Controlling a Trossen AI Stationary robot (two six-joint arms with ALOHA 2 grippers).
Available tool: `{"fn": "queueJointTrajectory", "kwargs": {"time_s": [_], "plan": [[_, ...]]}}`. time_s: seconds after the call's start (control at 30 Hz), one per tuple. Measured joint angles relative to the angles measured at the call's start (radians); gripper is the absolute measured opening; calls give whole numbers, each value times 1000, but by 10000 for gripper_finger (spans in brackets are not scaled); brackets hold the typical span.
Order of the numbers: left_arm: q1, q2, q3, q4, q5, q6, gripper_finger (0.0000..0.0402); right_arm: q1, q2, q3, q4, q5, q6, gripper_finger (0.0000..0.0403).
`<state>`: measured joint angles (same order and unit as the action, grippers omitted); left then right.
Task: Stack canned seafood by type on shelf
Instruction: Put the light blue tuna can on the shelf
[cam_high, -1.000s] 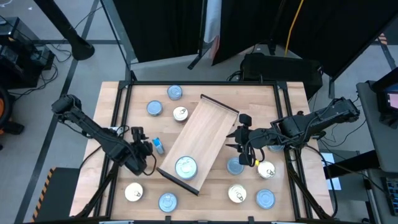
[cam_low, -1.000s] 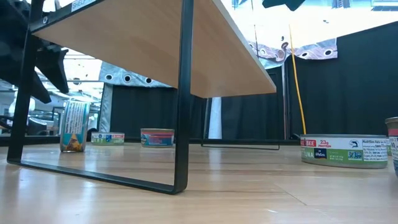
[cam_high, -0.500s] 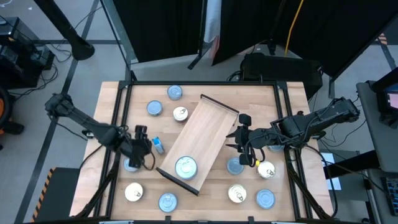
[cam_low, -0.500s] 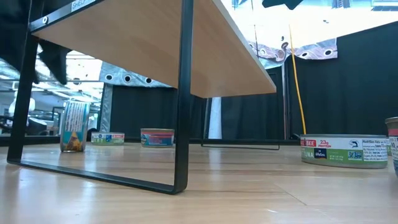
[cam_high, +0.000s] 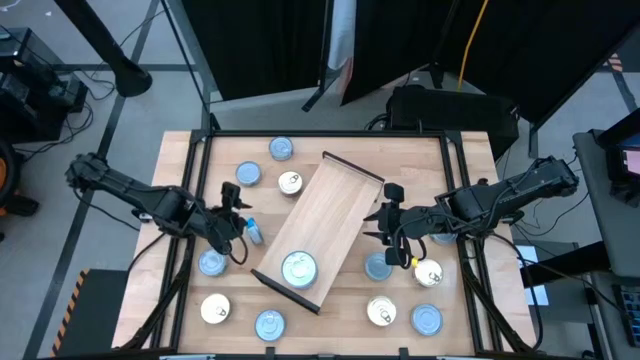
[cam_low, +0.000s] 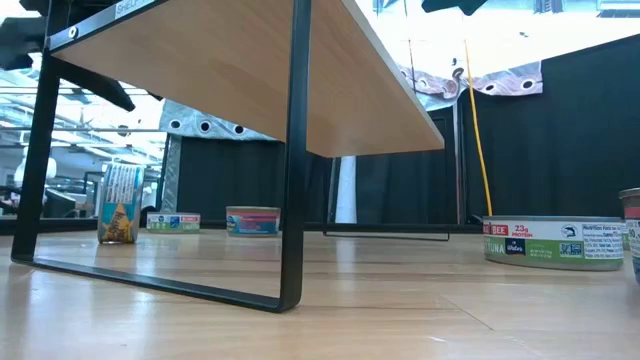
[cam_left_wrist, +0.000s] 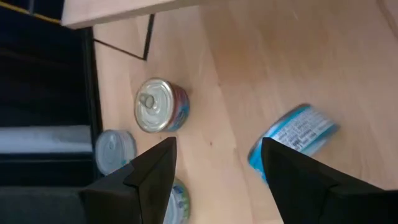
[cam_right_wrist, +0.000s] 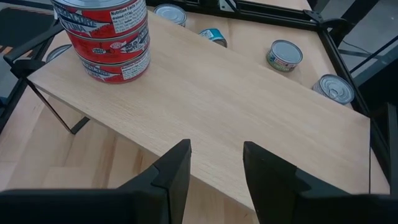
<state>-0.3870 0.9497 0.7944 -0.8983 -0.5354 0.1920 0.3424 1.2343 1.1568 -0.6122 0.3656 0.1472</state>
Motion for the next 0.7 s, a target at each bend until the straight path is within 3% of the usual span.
{"fn": "queueJointTrajectory", "kwargs": {"time_s": [0.17, 0.3, 0.7], "plan": [[93, 7, 10, -7, 271, 55, 235, 0, 0, 0, -3, 0, -5, 139], [152, 43, 10, -35, 368, 106, 235, -1, 0, 0, -3, 0, -11, 139], [177, 228, 9, -31, 399, 274, 291, -2, 0, 0, 4, 0, -11, 139]]}}
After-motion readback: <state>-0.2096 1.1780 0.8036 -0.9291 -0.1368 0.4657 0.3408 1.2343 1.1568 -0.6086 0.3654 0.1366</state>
